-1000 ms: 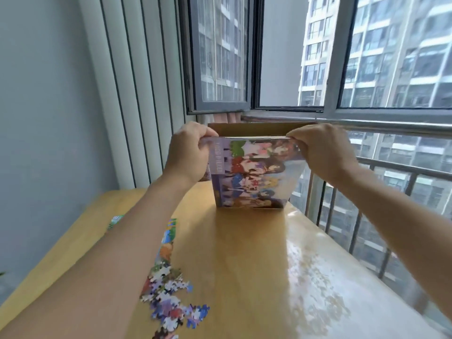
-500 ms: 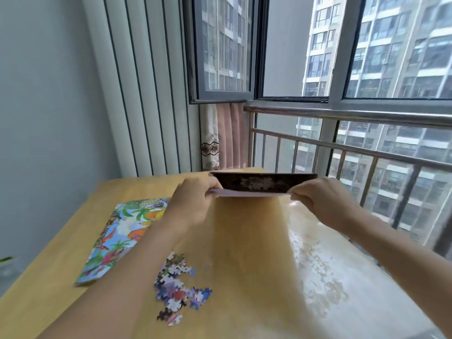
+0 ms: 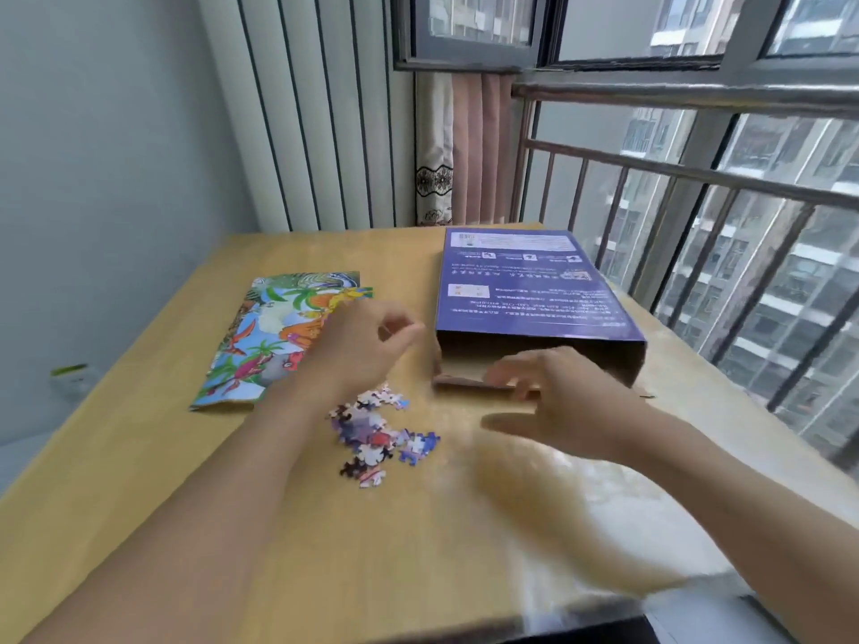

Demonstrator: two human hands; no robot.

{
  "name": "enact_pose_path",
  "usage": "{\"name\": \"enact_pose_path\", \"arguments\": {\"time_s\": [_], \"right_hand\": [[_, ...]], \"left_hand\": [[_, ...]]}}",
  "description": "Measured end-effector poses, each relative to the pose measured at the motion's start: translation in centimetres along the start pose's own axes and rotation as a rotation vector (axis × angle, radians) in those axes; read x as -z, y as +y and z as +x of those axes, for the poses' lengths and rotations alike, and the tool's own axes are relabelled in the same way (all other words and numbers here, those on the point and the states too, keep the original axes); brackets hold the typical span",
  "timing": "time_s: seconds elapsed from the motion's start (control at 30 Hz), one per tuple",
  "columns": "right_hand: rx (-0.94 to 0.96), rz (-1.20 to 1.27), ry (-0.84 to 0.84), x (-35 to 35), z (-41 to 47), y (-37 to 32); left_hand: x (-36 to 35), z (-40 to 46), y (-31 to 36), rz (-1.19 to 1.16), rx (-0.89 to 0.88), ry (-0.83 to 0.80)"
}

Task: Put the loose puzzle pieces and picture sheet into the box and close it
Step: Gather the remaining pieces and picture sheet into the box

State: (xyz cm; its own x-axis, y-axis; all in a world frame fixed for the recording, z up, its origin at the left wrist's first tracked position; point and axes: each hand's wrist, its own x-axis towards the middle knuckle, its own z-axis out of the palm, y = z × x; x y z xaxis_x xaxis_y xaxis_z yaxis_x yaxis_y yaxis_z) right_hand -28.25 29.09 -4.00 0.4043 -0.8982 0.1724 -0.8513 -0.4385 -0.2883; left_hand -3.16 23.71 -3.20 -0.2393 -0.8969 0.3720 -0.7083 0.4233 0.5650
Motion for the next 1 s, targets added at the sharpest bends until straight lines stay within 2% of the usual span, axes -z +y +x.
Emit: {"name": "enact_pose_path", "arguments": {"time_s": [0.07, 0.13, 0.17, 0.23, 0.33, 0.43, 0.7, 1.0], "right_hand": [[0.04, 0.174, -0.178, -2.0, 0.4, -4.0], [0.044, 0.148, -0.349, -5.0, 1.4, -6.4], [0.034, 0.134, -0.371, -6.3, 1.9, -6.9], [0.016, 0.148, -0.334, -8.1, 3.3, -7.8], [0.017, 0.179, -0.25, -9.0, 5.5, -8.6], [0.012, 0.185, -0.262, -9.2, 7.3, -9.2], [-0.018, 0.106, -0.106, -10.1, 7.2, -10.0], [0.094, 0.226, 0.009, -10.6, 5.7, -8.3]], "left_hand": [[1.5, -0.9, -2.3, 0.019, 0.093, 0.087], [2.0, -2.4, -4.9, 0.059, 0.205, 0.085], [1.8, -3.3, -6.0, 0.084, 0.237, 0.068], [1.4, -4.8, -7.9, 0.094, 0.227, 0.086], [1.4, -5.8, -9.1, -0.065, 0.254, 0.2], [1.7, -5.7, -9.6, -0.122, 0.293, 0.253], [0.5, -6.1, -10.7, 0.117, 0.21, -0.073], [0.4, -6.1, -11.0, 0.207, 0.238, -0.115]]}}
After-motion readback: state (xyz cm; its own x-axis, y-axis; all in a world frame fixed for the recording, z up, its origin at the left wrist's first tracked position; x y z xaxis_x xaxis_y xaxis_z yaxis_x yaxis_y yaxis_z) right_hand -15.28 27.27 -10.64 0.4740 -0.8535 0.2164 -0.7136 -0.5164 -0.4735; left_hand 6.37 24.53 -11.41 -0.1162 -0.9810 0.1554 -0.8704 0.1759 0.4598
